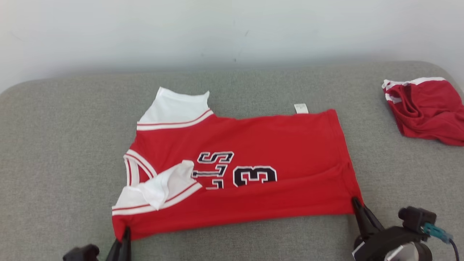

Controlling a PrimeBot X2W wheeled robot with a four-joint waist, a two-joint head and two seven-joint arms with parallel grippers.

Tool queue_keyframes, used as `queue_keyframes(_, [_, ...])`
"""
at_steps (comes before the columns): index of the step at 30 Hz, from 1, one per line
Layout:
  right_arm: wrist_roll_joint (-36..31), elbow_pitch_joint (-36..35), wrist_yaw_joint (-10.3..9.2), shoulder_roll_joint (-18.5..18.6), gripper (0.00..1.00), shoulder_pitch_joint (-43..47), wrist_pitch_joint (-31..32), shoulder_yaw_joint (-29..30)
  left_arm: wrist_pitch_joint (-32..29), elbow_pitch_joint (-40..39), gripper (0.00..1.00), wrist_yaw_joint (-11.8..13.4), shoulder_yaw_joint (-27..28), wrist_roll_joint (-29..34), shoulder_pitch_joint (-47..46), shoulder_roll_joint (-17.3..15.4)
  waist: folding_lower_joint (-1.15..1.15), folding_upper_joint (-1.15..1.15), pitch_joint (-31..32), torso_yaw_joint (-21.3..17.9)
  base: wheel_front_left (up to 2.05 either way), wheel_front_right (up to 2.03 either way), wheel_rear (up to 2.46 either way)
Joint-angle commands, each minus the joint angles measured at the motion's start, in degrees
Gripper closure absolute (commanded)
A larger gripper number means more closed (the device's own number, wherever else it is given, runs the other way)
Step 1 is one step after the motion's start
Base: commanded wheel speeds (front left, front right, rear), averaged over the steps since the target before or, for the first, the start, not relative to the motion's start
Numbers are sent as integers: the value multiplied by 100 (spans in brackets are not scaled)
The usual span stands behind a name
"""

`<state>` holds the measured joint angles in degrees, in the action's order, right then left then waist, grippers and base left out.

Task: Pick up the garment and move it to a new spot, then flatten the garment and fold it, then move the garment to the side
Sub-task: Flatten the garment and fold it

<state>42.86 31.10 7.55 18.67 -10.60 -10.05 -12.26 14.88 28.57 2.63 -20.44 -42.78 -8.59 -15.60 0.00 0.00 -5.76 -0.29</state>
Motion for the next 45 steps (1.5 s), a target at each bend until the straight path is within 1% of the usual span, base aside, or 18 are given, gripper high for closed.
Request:
queue_keyframes(1, [44, -49, -17, 57, 100, 103, -14, 55, 42, -56, 100, 42, 28, 36, 144, -34, 0, 0, 69, -3, 0, 0, 0])
queue_keyframes(4, [64, -295, -17, 64, 100, 453, 70, 167, 43, -349, 100, 164, -29, 151, 480, -68, 0, 0, 103, 9, 0, 0, 0])
queue_keyframes(8, [-25, -622, -17, 32, 100, 886, 253, 378, -36, -729, 100, 311, -145, 220, 806, -35, 0, 0, 137, 35, 0, 0, 0])
queue_keyframes(12, [-232, -885, -17, -59, 100, 1221, 396, 633, -58, -850, 100, 324, -192, 217, 929, -42, 0, 0, 150, 49, 0, 0, 0])
queue_keyframes(13, [-328, -945, -17, -80, 76, 1270, 396, 701, -41, -867, 89, 341, -200, 266, 931, -39, 0, 0, 157, 50, 0, 0, 0])
queue_keyframes(14, [-399, -1005, -17, -114, 0, 1305, 379, 759, -27, -863, 46, 358, -225, 350, 928, -63, 0, 0, 170, 51, 0, 0, 0])
queue_keyframes(15, [-491, -1068, -17, -153, 0, 1337, 376, 801, -15, -877, 0, 387, -241, 410, 916, -79, 0, 0, 179, 52, 0, 0, 0])
queue_keyframes(18, [-820, -1321, -17, -246, 0, 1382, 207, 955, 21, -950, 0, 438, -204, 634, 927, -79, 0, 0, 231, 50, 0, 0, 0])
queue_keyframes(21, [-1171, -1558, -17, -283, 0, 1405, 7, 1047, 35, -1106, 0, 507, -28, 812, 979, -97, 0, 0, 308, 53, 0, 0, 0])
queue_keyframes(26, [-1517, -1938, -17, -445, 0, 1403, -226, 1164, 40, -1812, 0, 622, 573, 1339, 1155, -42, 0, 0, 473, 68, 0, 0, 0])
queue_keyframes(30, [-1759, -2162, -17, -579, 0, 1346, -383, 1189, 30, -2414, 0, 625, 1097, 1823, 1350, 41, 0, 0, 565, 67, 0, 0, 0])
queue_keyframes(31, [-1759, -2162, -17, -579, 0, 1346, -383, 1189, 30, -2414, 0, 625, 1097, 1823, 1350, 41, 0, 0, 565, 67, 0, 0, 0])
queue_keyframes(32, [-1835, -2200, -17, -621, 0, 1310, -412, 1201, 30, -2542, 0, 607, 1231, 1937, 1378, 82, 0, 0, 573, 69, 0, 0, 0])
queue_keyframes(35, [-2092, -2259, -17, -746, 0, 1261, -472, 1192, 30, -2804, 0, 469, 1520, 2325, 1480, 125, 0, 0, 597, 85, 0, 0, 0])
queue_keyframes(37, [-2249, -2209, -17, -808, 0, 1264, -496, 1194, 30, -2872, 0, 273, 1590, 2560, 1563, 123, 0, 0, 605, 99, 0, 0, 0])
queue_keyframes(39, [-2397, -2166, -17, -853, 0, 1277, -515, 1211, 32, -2838, 0, 141, 1664, 2802, 1667, 66, 0, 0, 609, 112, 0, 0, 0])
queue_keyframes(41, [-2557, -2189, -17, -901, 0, 1301, -513, 1271, 31, -2822, 0, 0, 1754, 2855, 1758, 124, 0, 0, 605, 115, 0, 0, 0])
queue_keyframes(45, [-2602, -2111, -17, -1040, 0, 1420, -511, 1441, 31, -2730, 0, -234, 2029, 2886, 1975, 233, 0, 0, 568, 81, 0, 0, 0])
